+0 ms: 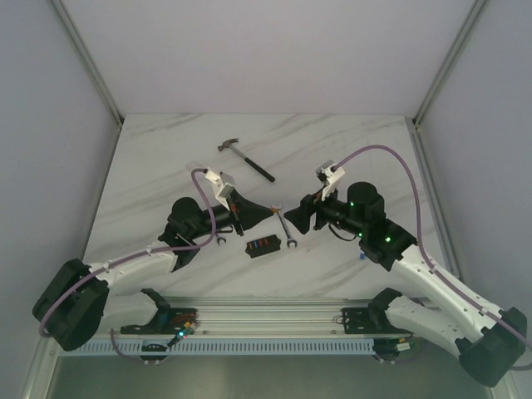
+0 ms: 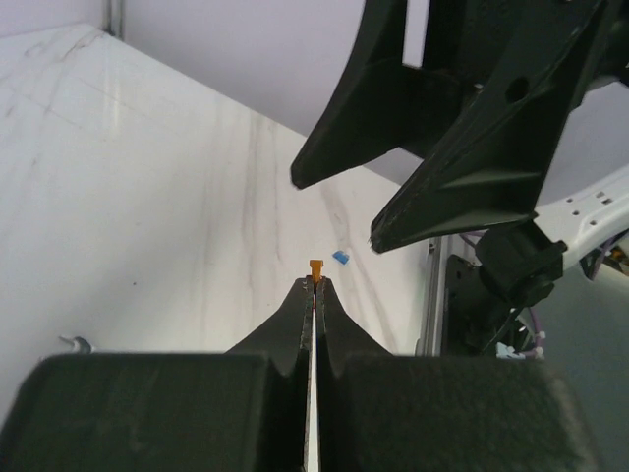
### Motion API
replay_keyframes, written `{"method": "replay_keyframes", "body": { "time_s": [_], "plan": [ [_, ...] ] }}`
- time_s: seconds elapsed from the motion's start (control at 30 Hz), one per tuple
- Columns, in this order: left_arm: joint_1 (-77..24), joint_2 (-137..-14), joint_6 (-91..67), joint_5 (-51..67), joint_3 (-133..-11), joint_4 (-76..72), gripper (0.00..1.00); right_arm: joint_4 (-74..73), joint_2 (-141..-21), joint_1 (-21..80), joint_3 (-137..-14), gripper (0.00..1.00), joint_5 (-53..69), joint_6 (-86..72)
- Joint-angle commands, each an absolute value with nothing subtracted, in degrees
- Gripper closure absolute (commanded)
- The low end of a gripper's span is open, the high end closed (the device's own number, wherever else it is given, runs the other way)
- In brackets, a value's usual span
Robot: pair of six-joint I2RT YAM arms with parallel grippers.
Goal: Snap on the fuse box
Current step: Pick up the fuse from the center of the board.
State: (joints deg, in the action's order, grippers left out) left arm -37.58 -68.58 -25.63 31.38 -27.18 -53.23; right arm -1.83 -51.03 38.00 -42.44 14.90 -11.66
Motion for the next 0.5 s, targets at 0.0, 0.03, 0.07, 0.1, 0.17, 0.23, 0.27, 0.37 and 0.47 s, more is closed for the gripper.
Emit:
{"method": "replay_keyframes", "body": {
  "time_s": [0.0, 0.03, 0.07, 0.1, 0.17, 0.23, 0.27, 0.37, 0.47],
  "plan": [
    [-37.29, -67.49, -27.01, 36.01, -25.26, -60.82, 1.00, 1.71, -52.46, 37.66, -43.14, 0.28, 22.10, -7.12],
    [-37.27, -67.24, -27.28, 36.43, -24.97, -61.28, 1.00, 2.01, -52.88, 37.24, -43.15, 0.28, 23.70, -6.45],
    [-37.27, -67.01, -27.43, 36.70, -24.81, -61.44, 1.00, 2.39, -53.19, 36.62, -43.11, 0.28, 25.05, -6.08],
    [-37.27, -66.53, -27.50, 36.93, -24.58, -61.49, 1.00, 3.03, -53.66, 35.89, -43.07, 0.29, 26.67, -5.85],
    [-37.27, -65.57, -27.67, 37.15, -24.39, -61.08, 1.00, 4.48, -54.59, 34.22, -42.90, 0.30, 31.09, -5.71],
    [-37.31, -64.47, -27.82, 37.86, -24.34, -60.69, 1.00, 5.78, -55.30, 33.07, -42.80, 0.31, 34.57, -5.87],
    [-37.35, -63.78, -27.93, 38.24, -24.28, -60.54, 1.00, 6.44, -55.51, 32.74, -42.80, 0.31, 35.94, -5.90],
    [-37.40, -62.53, -28.43, 39.08, -24.13, -60.15, 1.00, 8.99, -56.03, 32.48, -42.63, 0.31, 40.41, -6.08],
    [-37.74, -61.73, -28.35, 39.75, -24.23, -59.41, 1.00, 10.40, -56.40, 32.44, -42.70, 0.37, 44.53, -6.08]
  ]
}}
